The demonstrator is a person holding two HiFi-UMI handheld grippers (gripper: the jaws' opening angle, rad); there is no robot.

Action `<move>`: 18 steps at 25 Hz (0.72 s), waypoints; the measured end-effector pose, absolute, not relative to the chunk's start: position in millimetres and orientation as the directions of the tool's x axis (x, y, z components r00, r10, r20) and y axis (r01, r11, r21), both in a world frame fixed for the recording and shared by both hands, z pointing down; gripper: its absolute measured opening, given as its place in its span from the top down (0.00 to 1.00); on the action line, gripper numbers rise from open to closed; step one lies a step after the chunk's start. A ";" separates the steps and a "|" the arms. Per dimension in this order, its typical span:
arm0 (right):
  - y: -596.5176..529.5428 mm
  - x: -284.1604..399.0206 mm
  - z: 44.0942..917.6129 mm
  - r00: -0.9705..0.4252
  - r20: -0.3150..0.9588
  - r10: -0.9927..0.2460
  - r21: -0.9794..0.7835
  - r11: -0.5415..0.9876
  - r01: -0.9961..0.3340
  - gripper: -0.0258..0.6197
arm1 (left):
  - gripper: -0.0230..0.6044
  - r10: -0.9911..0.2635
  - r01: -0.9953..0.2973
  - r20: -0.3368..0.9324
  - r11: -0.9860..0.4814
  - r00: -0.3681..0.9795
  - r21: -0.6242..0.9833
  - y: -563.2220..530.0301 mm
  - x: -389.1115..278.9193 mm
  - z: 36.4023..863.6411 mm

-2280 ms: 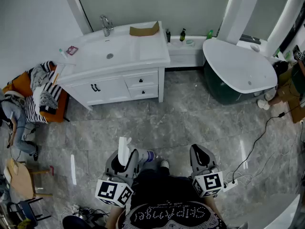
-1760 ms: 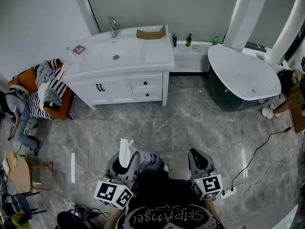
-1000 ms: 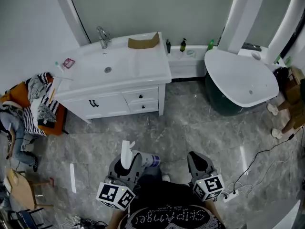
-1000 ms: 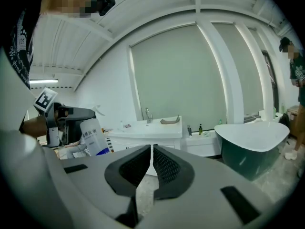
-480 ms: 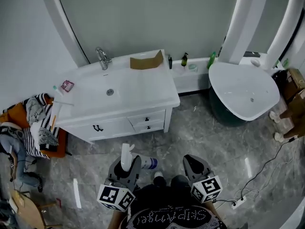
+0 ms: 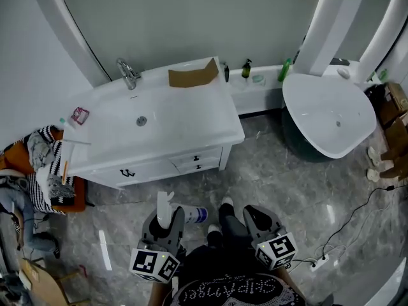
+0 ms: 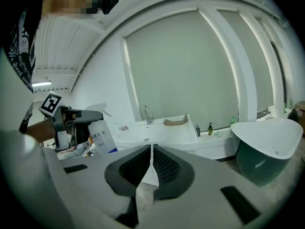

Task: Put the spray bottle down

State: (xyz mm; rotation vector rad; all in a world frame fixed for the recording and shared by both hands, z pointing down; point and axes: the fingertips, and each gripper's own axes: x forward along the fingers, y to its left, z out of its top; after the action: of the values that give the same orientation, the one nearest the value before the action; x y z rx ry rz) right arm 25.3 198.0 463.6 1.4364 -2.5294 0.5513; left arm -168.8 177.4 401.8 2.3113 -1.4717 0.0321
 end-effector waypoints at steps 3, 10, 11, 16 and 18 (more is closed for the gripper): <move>168.2 24.6 469.0 -0.528 0.347 -0.775 -0.235 0.474 -0.849 0.91 | 0.72 -0.867 -0.877 0.240 -0.349 0.436 0.332 152.3 -169.7 407.4; 80.4 32.0 460.1 -0.565 0.317 -0.762 -0.212 0.524 -0.825 0.91 | 0.72 -0.896 -0.898 0.214 -0.319 0.390 0.304 84.2 -160.0 398.4; 68.9 34.0 457.8 -0.569 0.311 -0.762 -0.209 0.529 -0.823 0.91 | 0.72 -0.899 -0.900 0.209 -0.315 0.385 0.302 74.6 -158.9 396.9; 21.3 47.8 455.3 -0.581 0.313 -0.751 -0.200 0.546 -0.813 0.91 | 0.72 -0.917 -0.911 0.192 -0.285 0.349 0.298 31.6 -151.3 391.5; 5.8 52.4 455.3 -0.586 0.316 -0.746 -0.199 0.552 -0.810 0.91 | 0.72 -0.922 -0.913 0.185 -0.276 0.340 0.300 18.2 -148.1 389.8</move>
State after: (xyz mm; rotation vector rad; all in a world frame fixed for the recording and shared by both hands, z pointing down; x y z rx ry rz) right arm 52.4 5.8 455.3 1.3155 -2.5918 0.4832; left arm -148.1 18.2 389.8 2.2581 -1.6242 -0.0361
